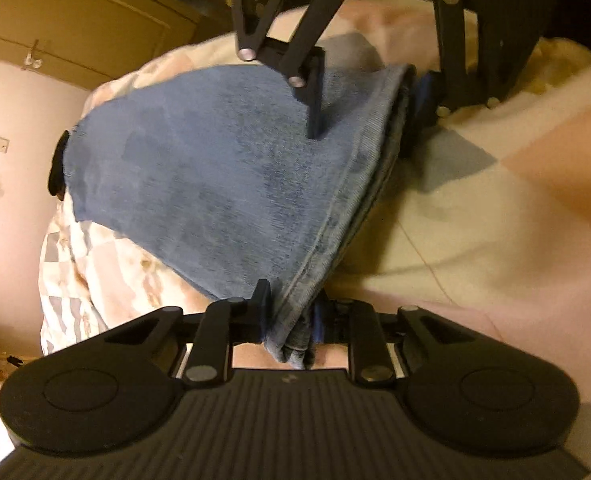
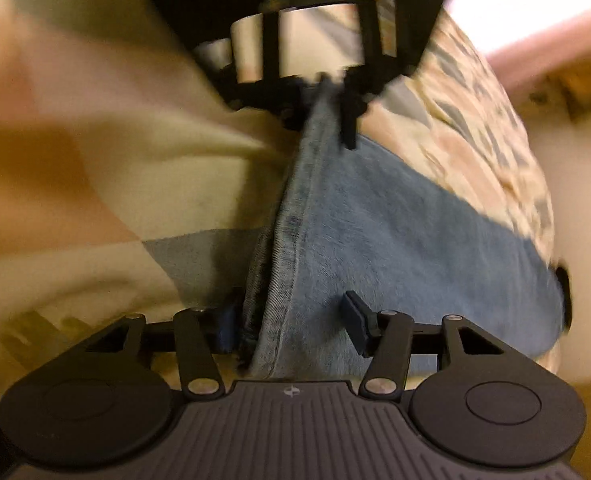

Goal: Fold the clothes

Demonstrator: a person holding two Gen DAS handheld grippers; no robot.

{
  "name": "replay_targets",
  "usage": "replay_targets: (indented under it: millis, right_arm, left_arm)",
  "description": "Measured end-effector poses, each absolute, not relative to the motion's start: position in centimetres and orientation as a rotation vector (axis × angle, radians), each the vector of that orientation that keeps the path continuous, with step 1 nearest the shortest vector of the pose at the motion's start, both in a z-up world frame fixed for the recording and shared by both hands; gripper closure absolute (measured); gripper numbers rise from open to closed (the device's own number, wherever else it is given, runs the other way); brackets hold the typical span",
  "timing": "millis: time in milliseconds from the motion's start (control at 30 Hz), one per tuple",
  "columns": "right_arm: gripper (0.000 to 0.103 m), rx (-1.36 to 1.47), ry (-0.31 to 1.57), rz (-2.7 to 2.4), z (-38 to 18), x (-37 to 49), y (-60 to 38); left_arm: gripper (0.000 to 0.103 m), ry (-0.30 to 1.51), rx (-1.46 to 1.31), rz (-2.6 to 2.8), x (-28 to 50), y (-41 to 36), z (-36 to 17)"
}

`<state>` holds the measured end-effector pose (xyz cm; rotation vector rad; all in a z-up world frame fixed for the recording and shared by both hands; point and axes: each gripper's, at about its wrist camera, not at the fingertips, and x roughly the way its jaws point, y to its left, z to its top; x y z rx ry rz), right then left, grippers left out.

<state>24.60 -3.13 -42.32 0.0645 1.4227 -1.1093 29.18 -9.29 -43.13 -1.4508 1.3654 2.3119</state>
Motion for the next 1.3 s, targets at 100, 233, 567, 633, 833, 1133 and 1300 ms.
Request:
replay_targets:
  millis: [100, 233, 567, 633, 833, 1133, 1300]
  right_arm:
    - [0.072, 0.081, 1.367, -1.096, -42.5, 23.9, -2.8]
    - [0.087, 0.37, 1.14, -1.077, -37.6, 18.7, -4.6]
    - [0.088, 0.863, 0.624, -0.918, -28.2, -0.1, -11.3]
    - [0.088, 0.902, 0.562, -0.913, -27.7, -4.1, -13.2]
    - [0.089, 0.894, 0.52, -0.949, -27.9, -12.8, -17.2]
    - [0.088, 1.074, 0.492, -1.0, -34.8, -19.8, -21.0]
    - [0.086, 1.238, 0.415, -0.948, -38.5, -22.2, -22.2]
  left_arm:
    - [0.087, 1.257, -1.525, 2.339, 28.2, -9.6, -41.7]
    - [0.088, 1.076, -1.645, 2.458, 25.0, -10.8, -37.2]
    - [0.088, 0.928, -1.865, 2.679, 12.2, -16.5, -29.2]
    - [0.088, 0.92, -1.888, 2.712, 9.4, -17.6, -28.7]
    - [0.088, 0.86, -1.89, 2.795, 2.3, -20.2, -29.9]
    - [0.07, 0.562, -2.046, 2.883, -3.6, -25.9, -35.0]
    - [0.064, 0.103, -1.998, 3.207, -0.5, -28.5, -30.5]
